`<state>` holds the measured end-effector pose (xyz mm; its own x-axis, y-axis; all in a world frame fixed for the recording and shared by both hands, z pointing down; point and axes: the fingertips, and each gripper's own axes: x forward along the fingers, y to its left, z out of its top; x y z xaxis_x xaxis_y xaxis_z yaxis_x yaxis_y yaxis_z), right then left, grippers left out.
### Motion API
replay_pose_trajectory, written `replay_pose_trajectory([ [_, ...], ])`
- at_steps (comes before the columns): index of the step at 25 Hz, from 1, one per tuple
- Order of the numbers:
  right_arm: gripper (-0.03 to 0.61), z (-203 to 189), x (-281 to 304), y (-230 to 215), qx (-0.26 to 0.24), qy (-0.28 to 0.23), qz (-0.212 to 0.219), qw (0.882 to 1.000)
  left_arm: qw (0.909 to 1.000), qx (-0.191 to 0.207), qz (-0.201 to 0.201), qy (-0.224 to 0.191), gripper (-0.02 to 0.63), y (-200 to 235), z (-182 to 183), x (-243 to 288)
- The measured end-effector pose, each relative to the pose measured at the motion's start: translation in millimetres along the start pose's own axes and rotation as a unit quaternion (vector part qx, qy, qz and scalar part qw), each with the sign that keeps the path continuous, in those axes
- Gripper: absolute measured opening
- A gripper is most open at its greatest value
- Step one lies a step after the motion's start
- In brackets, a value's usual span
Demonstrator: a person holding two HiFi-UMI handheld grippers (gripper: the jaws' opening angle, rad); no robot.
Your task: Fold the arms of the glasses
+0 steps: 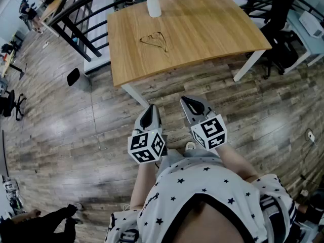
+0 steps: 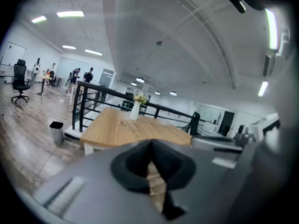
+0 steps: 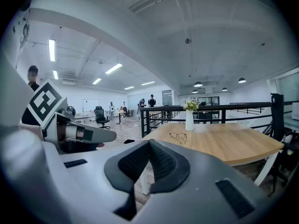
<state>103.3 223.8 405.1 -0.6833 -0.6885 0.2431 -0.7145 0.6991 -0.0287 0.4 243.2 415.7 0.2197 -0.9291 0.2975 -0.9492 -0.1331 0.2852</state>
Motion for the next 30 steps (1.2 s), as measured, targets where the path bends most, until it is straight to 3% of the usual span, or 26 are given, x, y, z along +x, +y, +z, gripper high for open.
replay_pose_trajectory([
  [10, 0.017, -6.8, -16.1, 5.5, 0.003, 0.007, -0.001, 1.000, 0.9998, -0.020, 0.008, 0.000, 0.008, -0.6, -10.1, -23.0],
  [30, 0.018, -13.6, -31.2, -31.2, -0.011, -0.003, 0.021, 1.000, 0.9997, -0.017, 0.015, 0.006, 0.008, -41.9, -28.2, -4.2],
])
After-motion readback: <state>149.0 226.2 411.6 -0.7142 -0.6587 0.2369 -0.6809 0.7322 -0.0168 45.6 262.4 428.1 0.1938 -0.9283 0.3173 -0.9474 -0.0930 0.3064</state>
